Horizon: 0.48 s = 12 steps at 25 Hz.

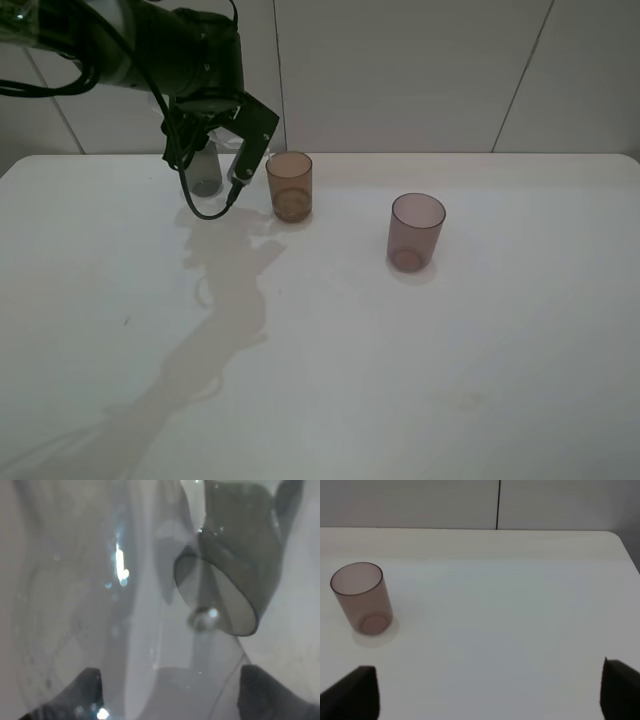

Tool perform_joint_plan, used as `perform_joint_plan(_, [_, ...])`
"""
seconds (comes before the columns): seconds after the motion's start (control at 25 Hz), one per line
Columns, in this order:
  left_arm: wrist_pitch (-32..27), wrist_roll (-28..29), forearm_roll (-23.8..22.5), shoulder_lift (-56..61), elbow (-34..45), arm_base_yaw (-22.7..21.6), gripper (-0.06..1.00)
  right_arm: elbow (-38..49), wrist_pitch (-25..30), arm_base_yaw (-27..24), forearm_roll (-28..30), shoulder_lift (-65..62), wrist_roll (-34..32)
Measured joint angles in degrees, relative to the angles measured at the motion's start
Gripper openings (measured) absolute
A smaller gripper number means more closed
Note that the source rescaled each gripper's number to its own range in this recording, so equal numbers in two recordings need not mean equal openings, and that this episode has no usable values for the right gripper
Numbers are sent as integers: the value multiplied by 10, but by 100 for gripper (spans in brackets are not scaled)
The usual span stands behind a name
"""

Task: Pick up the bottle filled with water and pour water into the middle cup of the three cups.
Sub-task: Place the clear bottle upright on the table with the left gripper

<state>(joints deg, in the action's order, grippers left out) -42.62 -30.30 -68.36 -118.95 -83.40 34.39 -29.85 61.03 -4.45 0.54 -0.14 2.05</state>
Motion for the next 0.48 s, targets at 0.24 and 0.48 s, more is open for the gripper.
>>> perform_joint_plan(0.24, [7,-7,0,0,0,0,1,0,0,0,0,0,0])
perform_joint_plan(0.48, [9,-23,-1,0,0,0,1,0,0,0,0,0,0])
